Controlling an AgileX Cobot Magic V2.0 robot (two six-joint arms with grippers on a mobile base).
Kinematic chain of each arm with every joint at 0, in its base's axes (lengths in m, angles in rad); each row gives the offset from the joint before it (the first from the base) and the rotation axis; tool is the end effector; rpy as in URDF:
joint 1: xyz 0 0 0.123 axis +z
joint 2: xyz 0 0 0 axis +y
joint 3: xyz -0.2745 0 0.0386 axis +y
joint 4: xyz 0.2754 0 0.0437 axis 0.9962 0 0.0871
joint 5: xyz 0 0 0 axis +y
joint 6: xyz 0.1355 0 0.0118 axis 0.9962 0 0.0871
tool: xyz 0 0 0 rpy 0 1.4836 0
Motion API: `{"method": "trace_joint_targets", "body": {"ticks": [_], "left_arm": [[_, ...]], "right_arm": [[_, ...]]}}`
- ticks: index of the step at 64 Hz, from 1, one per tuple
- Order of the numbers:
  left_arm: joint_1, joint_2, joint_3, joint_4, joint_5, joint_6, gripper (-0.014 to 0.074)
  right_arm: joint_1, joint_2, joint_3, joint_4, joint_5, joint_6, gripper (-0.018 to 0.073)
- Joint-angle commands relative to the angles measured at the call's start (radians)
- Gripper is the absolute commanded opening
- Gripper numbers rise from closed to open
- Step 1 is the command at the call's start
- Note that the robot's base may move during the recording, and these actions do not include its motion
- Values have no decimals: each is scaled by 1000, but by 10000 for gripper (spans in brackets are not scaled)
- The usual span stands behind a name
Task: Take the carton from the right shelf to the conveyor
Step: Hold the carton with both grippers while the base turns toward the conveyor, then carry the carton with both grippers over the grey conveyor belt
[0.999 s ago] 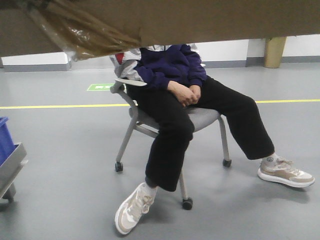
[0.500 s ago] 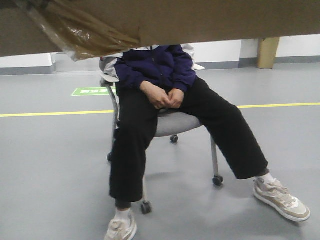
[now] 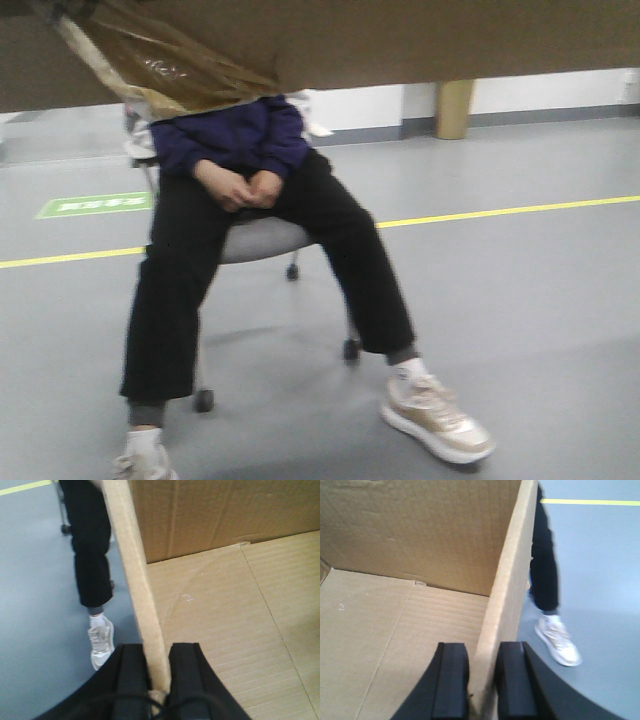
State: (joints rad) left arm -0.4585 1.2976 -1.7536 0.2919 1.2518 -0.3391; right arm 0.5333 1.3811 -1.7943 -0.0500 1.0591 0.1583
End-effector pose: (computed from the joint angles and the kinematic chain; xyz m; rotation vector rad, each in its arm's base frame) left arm 0.2779 -0.0957 0.4744 0.0930 2.2339 -0.0680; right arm 0.2924 0.1657 0.4785 -0.4008 2.1104 0.3457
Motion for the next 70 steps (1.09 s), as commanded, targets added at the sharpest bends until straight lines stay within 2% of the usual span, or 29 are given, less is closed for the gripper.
{"method": "trace_joint_targets", "body": {"ticks": [1, 15, 53, 70], "left_arm": [[-13, -3, -6, -61, -47, 6, -18], [-13, -3, -6, -55, -47, 6, -18], [-13, -3, -6, 85, -47, 6, -18], [-13, -3, -6, 100, -47, 6, -18]], "right_arm": [[7, -8, -4, 50, -80, -1, -69], [7, -8, -4, 50, -87, -1, -69], [7, -8, -4, 50, -102, -1, -69], [7, -8, -4, 50, -102, -1, -69]]}}
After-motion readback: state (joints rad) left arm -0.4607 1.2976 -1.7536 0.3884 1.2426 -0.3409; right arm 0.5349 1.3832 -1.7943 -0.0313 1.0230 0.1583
